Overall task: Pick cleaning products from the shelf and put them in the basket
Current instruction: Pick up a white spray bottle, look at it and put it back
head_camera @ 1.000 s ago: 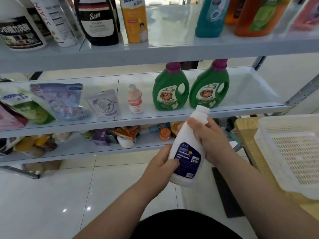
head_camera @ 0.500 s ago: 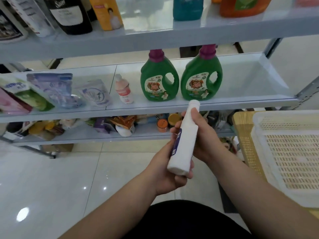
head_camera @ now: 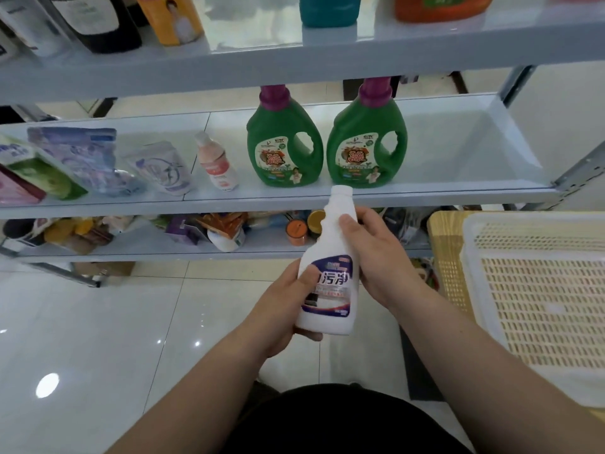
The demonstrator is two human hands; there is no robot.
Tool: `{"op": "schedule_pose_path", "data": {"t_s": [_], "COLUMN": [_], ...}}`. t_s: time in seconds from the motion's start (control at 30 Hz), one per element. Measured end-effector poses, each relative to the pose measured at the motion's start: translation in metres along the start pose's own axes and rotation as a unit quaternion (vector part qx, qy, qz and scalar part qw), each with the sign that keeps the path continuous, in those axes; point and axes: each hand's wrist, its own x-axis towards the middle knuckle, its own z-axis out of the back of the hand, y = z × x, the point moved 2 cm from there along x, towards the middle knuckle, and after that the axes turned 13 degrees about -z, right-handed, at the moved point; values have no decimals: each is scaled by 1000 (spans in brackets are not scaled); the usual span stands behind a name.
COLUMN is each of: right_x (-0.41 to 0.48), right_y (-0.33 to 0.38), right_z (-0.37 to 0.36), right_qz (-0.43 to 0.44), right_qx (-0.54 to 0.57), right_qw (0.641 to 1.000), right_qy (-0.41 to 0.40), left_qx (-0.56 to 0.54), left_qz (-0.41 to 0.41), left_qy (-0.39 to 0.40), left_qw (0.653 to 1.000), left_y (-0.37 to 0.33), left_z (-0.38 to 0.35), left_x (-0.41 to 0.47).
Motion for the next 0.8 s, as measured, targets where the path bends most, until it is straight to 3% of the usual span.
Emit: {"op": "schedule_pose_path", "data": {"t_s": [0.1,0.2,0.33,0.4,0.47,0.53,0.67,0.8], "right_x": [0,1,8,14,19,19,9,-3], "right_y": [4,21,45,53,61,71,94,113], "right_z": [-10,-19,-34,-45,-58,-72,-107,-141], "right_qz": [35,111,177,196,191,207,339,461], "right_qx": [-65,-202,-380,-501,-555,-577,-597,-577], "right_qw": [997,973,906,839,801,780,722,672], "right_qy": [13,-2,-54,-84,-116,-126,-91,-56], "left_qx": [175,278,400,456,474,460,314,260], "left_qz": [-65,-115,-177,-197,-210,-213,-172,-156], "left_qy": [-34,-81,-48,-29,-11,18,116,160], "left_qw": [982,950,898,867,855,862,927,939], "left_y": [1,-1,-12,-22,-33,-43,-60,-69], "left_z": [13,40,81,97,111,127,162,184], "left_x": [5,6,12,19,25,28,35,41]}}
